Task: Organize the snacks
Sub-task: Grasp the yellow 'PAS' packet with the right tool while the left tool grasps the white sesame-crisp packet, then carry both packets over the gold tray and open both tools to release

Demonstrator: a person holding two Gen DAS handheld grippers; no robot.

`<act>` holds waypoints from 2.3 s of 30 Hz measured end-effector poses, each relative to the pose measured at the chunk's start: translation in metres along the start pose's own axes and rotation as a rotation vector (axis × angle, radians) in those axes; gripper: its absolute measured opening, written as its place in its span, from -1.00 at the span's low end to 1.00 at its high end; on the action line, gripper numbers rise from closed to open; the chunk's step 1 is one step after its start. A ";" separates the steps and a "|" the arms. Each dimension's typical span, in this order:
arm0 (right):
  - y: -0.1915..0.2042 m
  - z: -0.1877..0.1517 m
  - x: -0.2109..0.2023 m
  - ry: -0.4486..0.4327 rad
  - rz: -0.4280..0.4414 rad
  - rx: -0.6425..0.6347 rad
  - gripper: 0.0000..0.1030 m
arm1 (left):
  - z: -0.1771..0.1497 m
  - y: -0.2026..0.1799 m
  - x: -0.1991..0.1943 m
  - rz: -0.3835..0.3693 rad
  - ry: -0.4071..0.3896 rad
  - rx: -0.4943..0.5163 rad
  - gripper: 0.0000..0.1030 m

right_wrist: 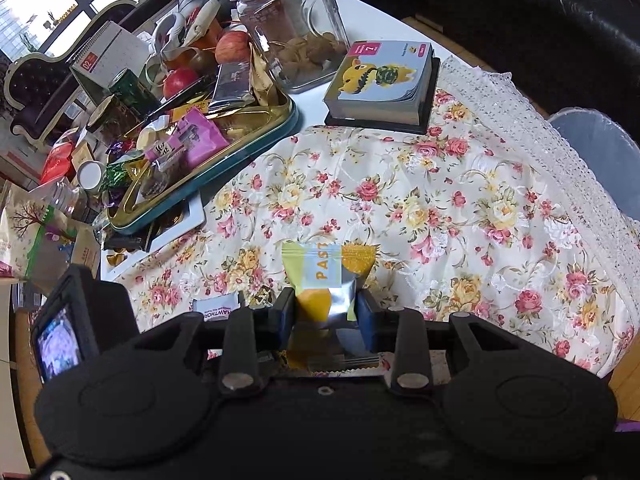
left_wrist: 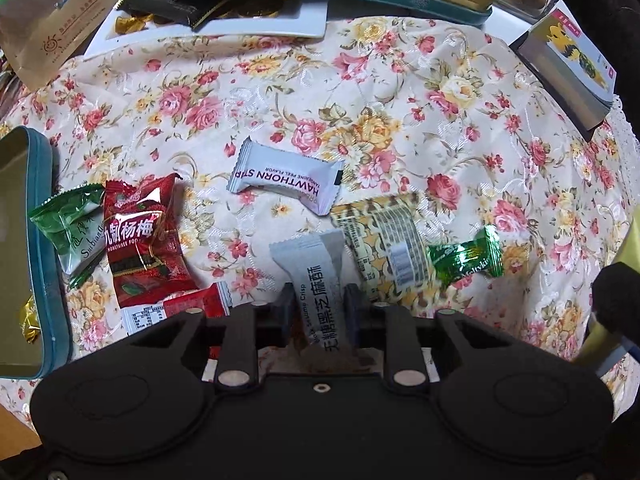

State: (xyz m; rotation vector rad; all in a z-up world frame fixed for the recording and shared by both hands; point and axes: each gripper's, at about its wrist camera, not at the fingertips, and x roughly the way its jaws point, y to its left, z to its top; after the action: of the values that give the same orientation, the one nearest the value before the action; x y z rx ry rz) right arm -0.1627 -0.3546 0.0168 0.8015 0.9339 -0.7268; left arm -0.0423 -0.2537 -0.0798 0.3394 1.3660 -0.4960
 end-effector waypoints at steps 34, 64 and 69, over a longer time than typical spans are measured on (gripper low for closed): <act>0.031 -0.005 0.002 0.006 0.013 -0.006 -0.33 | 0.009 0.097 -0.123 -0.038 -0.223 -0.126 -0.48; 0.243 -0.146 0.007 0.118 0.379 -0.544 -0.33 | -0.044 0.310 -0.155 0.288 -0.273 -0.445 -0.45; 0.257 -0.154 0.007 0.106 0.421 -0.564 -0.28 | -0.048 0.314 -0.160 0.278 -0.307 -0.427 -0.44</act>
State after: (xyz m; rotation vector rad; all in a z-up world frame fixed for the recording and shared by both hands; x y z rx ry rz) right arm -0.0111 -0.0960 0.0245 0.5073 0.9598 -0.0408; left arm 0.0612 0.0604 0.0520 0.0928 1.0696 -0.0158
